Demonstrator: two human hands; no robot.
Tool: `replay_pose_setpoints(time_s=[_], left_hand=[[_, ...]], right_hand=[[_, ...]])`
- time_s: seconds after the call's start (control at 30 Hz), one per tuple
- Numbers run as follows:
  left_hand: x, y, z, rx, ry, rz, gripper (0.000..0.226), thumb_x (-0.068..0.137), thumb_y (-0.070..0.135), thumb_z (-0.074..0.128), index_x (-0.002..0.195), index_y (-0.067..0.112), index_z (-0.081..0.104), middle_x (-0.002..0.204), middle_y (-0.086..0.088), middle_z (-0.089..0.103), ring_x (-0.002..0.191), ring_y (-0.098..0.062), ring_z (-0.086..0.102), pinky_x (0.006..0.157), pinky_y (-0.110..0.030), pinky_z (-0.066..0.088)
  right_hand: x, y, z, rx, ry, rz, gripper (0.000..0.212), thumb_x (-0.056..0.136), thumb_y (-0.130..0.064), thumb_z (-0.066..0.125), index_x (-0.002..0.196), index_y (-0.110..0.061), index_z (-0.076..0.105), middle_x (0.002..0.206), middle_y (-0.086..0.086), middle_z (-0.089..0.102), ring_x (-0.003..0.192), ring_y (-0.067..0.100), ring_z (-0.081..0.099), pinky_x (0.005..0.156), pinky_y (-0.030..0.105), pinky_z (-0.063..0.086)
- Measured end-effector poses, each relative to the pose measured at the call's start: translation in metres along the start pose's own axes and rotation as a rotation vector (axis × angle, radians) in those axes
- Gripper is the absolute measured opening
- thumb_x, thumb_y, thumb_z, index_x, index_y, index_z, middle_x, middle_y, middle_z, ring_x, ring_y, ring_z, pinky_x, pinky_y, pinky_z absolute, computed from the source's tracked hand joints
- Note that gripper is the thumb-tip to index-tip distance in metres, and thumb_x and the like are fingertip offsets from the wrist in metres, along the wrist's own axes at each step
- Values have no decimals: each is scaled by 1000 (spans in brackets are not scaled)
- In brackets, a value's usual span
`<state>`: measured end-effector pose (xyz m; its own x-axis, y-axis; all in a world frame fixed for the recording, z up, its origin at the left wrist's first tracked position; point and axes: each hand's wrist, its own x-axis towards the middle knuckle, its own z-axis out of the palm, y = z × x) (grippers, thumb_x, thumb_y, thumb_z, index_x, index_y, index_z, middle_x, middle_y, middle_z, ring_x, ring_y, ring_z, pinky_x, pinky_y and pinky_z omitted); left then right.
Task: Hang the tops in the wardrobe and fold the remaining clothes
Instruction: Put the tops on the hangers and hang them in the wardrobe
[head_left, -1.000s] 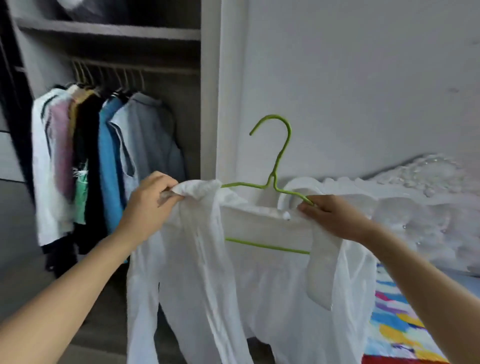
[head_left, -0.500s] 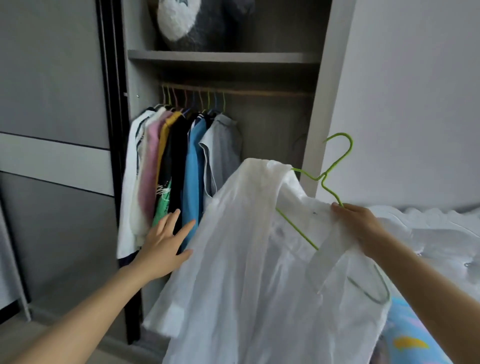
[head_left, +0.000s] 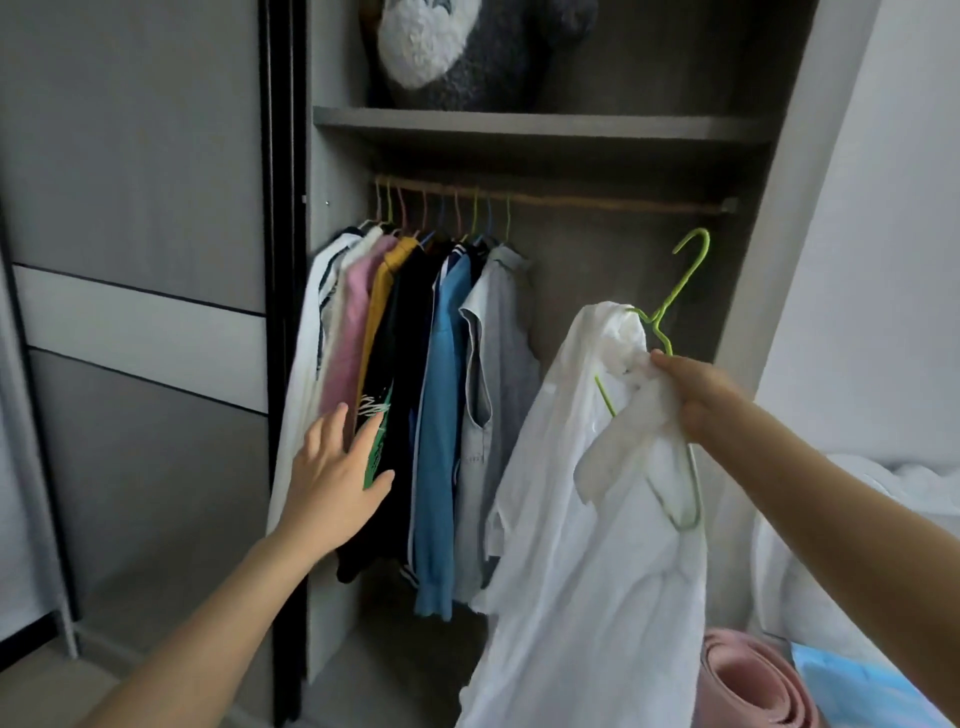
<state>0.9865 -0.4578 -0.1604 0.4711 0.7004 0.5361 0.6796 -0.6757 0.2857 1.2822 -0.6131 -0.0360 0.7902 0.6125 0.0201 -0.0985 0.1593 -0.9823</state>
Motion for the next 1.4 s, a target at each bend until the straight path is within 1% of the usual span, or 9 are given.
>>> replay_pose_setpoints(time_s=[0.1, 0.2, 0.4, 0.57, 0.7, 0.77, 0.87, 1.07, 1.4], left_hand=[[36, -11, 1, 14, -1, -34, 67, 94, 40, 47, 150, 22, 15, 156, -12, 4, 142, -29, 0, 113, -44, 17], [78, -15, 6, 57, -1, -37, 66, 94, 42, 45, 150, 24, 14, 157, -12, 4, 142, -30, 2, 113, -43, 17], [185, -11, 32, 81, 1, 16, 66, 95, 45, 42, 150, 27, 10, 157, -10, 1, 143, -30, 2, 113, -47, 20], [281, 1, 49, 47, 53, 75, 64, 96, 41, 42, 150, 25, 11, 157, -10, 0, 142, -28, -1, 114, -40, 11], [334, 13, 60, 74, 102, 136, 62, 96, 46, 37, 149, 25, 13, 157, -8, 4, 142, -27, 4, 112, -37, 13], [357, 16, 69, 50, 96, 172, 62, 96, 49, 35, 149, 25, 14, 157, -7, 5, 142, -26, 5, 112, -39, 14], [378, 16, 78, 63, 61, 204, 62, 96, 53, 31, 150, 27, 13, 158, -3, 4, 143, -24, 1, 113, -39, 13], [412, -4, 85, 23, 25, 262, 64, 94, 60, 25, 149, 29, 12, 158, -1, 6, 143, -22, 1, 113, -38, 12], [429, -37, 91, -159, 178, 319, 95, 66, 67, 5, 140, 22, 41, 148, -2, 36, 138, -21, 22, 109, -37, 23]], right_hand=[[40, -12, 33, -21, 8, -20, 14, 91, -16, 58, 99, -5, 61, 79, 9, 63, 69, 22, 59, 80, 38, 51], [78, -31, 61, 10, -36, -59, 11, 92, -11, 55, 86, -3, 60, 62, 8, 65, 60, 20, 61, 66, 35, 51], [165, -71, 106, 8, 8, -163, 7, 93, -6, 52, 89, -3, 57, 84, 11, 57, 62, 20, 57, 53, 32, 50], [244, -78, 139, -6, 27, -195, 15, 91, 5, 50, 77, 0, 53, 59, 13, 55, 43, 19, 56, 28, 24, 42], [292, -71, 160, -182, 153, -274, 22, 85, 3, 57, 64, -3, 52, 47, 8, 52, 38, 9, 52, 43, 18, 43], [310, -70, 172, -273, 182, -324, 4, 85, 2, 58, 83, 3, 62, 60, 9, 51, 32, 2, 49, 35, 13, 35], [325, -73, 186, -308, 190, -384, 26, 87, 2, 56, 110, 13, 59, 87, 15, 55, 61, 16, 53, 37, 12, 33], [342, -89, 214, -347, 244, -399, 32, 88, -5, 58, 115, 11, 55, 116, 26, 59, 107, 36, 58, 69, 34, 43], [385, -77, 253, -495, 223, -340, 7, 89, -9, 56, 94, -3, 57, 97, 17, 56, 87, 23, 50, 70, 29, 36]])
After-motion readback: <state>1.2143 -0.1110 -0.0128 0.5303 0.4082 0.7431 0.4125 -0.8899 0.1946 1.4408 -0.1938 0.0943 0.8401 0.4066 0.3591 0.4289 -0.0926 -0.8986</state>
